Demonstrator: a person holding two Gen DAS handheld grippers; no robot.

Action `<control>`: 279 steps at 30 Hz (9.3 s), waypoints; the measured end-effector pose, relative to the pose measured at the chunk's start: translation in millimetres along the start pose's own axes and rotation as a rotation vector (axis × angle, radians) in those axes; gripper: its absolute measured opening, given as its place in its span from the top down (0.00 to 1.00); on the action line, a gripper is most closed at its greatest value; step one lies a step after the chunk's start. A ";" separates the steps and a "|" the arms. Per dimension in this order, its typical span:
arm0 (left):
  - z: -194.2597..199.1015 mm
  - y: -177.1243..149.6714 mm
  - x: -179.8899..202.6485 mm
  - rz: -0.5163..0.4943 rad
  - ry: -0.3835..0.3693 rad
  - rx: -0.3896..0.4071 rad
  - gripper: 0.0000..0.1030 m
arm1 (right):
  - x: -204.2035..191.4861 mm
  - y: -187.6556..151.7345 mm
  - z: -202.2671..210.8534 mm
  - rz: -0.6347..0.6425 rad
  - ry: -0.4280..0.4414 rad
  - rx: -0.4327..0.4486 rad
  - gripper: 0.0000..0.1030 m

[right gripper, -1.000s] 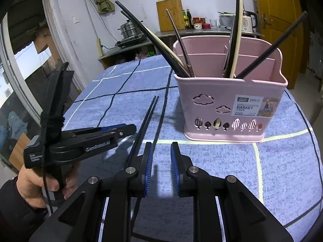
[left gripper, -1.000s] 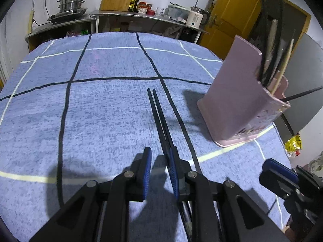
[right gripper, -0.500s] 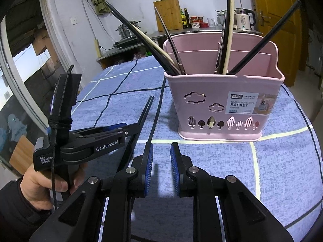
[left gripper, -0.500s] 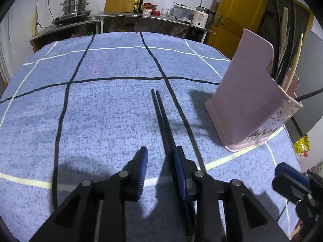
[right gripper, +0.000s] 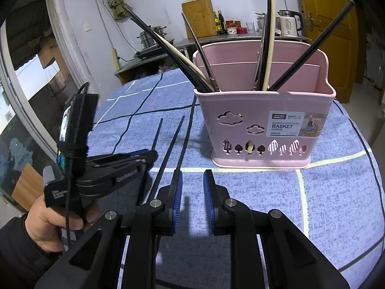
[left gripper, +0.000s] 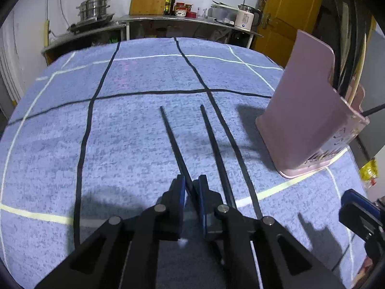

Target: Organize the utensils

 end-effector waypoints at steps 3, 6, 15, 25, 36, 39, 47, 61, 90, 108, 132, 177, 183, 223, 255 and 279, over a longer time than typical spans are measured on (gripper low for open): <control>8.4 -10.1 -12.8 -0.002 0.021 -0.001 0.92 | -4.6 -0.2 -2.5 0.004 0.011 -0.004 0.82; 19.6 -23.2 -30.9 0.018 0.051 -0.002 0.93 | -13.1 0.0 -8.7 0.014 0.025 -0.013 0.82; 37.6 -43.6 -83.5 0.142 0.072 0.001 0.93 | -51.3 8.9 -66.5 0.077 0.008 -0.062 0.82; 29.1 -30.7 -96.1 0.145 0.031 -0.002 0.90 | -60.9 22.5 -122.8 0.114 -0.096 -0.114 0.82; 17.0 -17.1 -102.5 0.139 0.039 -0.020 0.87 | -68.8 30.3 -142.1 0.133 -0.126 -0.139 0.91; 16.0 -14.8 -102.4 0.131 0.053 -0.028 0.92 | -71.5 31.3 -142.0 0.133 -0.102 -0.158 0.94; 28.1 -16.3 -104.2 0.143 0.042 -0.007 0.94 | -87.5 31.2 -125.5 0.156 -0.047 -0.150 0.95; 110.9 0.1 -90.5 0.108 -0.003 0.146 0.95 | -115.0 45.5 -38.6 0.182 0.063 -0.012 0.95; 188.7 3.6 -41.1 0.007 -0.031 0.246 0.95 | -92.3 37.6 55.9 0.137 0.080 0.106 0.95; 197.3 39.8 25.3 -0.094 -0.188 0.272 0.95 | -37.5 44.9 113.8 0.051 0.009 0.201 0.95; 210.3 140.4 72.8 -0.167 -0.229 0.408 0.95 | -17.1 124.8 158.3 0.022 -0.022 0.398 0.95; 122.0 121.1 65.3 -0.172 -0.229 0.281 0.92 | 6.6 108.8 76.0 0.006 -0.069 0.260 0.94; 139.8 117.0 64.5 -0.171 -0.227 0.313 0.85 | -1.1 108.7 94.1 0.029 -0.082 0.296 0.88; 179.1 -12.8 55.6 -0.150 -0.104 0.450 0.54 | -18.1 -2.3 145.1 0.065 -0.126 0.391 0.74; 170.4 -53.9 53.4 -0.142 -0.015 0.467 0.54 | -8.0 -44.5 138.6 0.053 -0.169 0.406 0.74; 175.0 -54.3 55.1 -0.147 -0.011 0.474 0.54 | -10.5 -47.3 139.9 0.056 -0.168 0.409 0.74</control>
Point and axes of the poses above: each gripper's, at about its wrist camera, not at the fingertips, and z roughly against the way its jaws point, x to its right, y to its top, the point moved 1 cm from there along -z, roughly the way its jaws point, and after that the axes turned 11 degrees about -z, right-handed, at the moved point
